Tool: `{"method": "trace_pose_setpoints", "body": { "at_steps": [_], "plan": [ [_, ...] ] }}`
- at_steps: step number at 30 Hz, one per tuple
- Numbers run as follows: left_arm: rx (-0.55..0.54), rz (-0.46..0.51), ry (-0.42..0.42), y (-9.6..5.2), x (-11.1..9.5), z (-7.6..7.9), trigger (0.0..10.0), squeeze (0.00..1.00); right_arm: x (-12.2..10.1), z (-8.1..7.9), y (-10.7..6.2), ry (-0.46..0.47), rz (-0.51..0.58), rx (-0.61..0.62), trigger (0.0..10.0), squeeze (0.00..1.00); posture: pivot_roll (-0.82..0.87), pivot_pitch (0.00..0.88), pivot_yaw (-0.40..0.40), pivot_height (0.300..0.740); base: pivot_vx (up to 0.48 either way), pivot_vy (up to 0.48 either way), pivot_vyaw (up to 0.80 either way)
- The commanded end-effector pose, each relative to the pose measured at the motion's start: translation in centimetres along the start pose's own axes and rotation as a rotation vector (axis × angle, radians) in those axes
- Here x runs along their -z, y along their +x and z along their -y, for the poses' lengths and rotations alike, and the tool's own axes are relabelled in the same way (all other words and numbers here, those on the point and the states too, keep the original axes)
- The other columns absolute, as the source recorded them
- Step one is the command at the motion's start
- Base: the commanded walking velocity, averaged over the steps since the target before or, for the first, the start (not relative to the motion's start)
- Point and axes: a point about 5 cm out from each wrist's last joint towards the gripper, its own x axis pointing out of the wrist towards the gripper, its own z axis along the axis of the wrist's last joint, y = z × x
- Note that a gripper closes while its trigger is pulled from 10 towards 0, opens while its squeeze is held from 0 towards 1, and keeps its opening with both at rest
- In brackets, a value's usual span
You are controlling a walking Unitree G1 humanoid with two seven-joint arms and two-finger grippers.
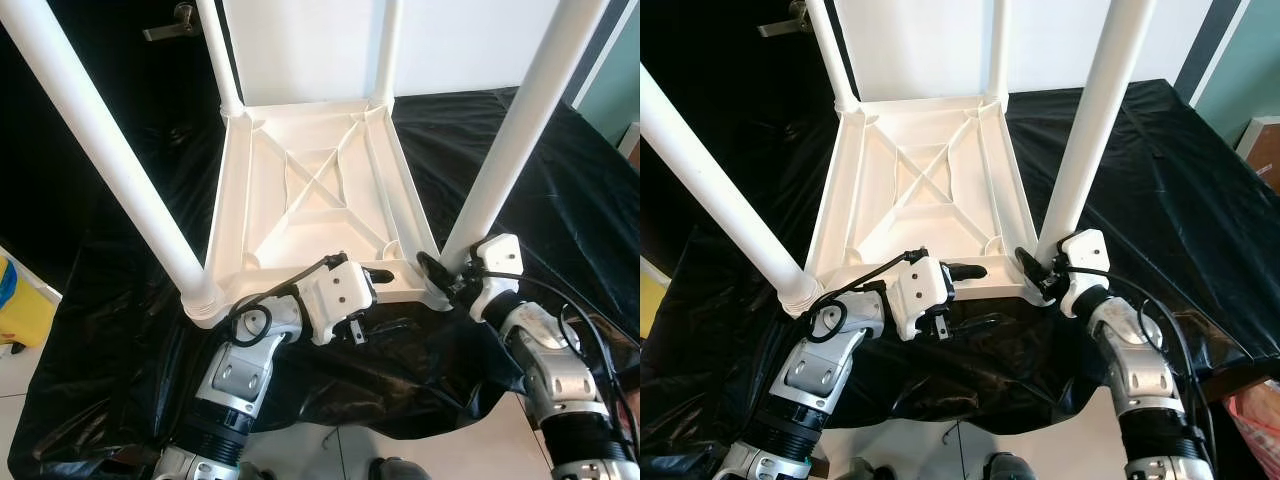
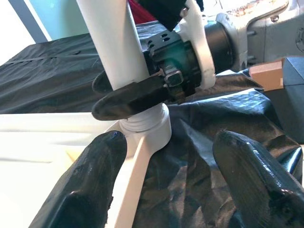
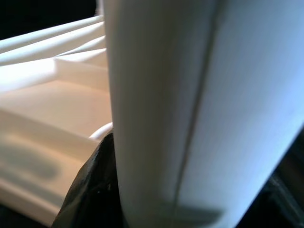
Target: Building children table
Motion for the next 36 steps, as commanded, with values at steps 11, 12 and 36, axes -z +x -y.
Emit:
{"method": "trace_pose_setpoints", "body": {
  "at_steps": [11, 12, 36],
  "plan": [
    [-0.104, -0.003, -0.026, 0.0, 0.3, 0.0, 10.0, 0.0, 1.2, -1.9, -0.6, 0.094, -0.11, 0.284, 10.0, 0.0, -0.18, 0.104, 0.07, 0.74, 0.0, 0.0, 0.0],
    [-0.103, -0.003, -0.026, 0.0, 0.3, 0.0, 10.0, 0.0, 1.1, -2.0, -0.6, 0.087, -0.11, 0.291, 10.0, 0.0, -0.18, 0.104, 0.07, 0.74, 0.0, 0.0, 0.0],
    [-0.093, 0.008, -0.032, 0.2, 0.2, 0.2, 10.0, 0.0, 0.1, -5.5, -0.5, 0.204, -0.133, 0.637, 10.0, 0.0, -0.17, 0.089, 0.046, 0.74, 0.0, 0.0, 0.0]
  ]
}}
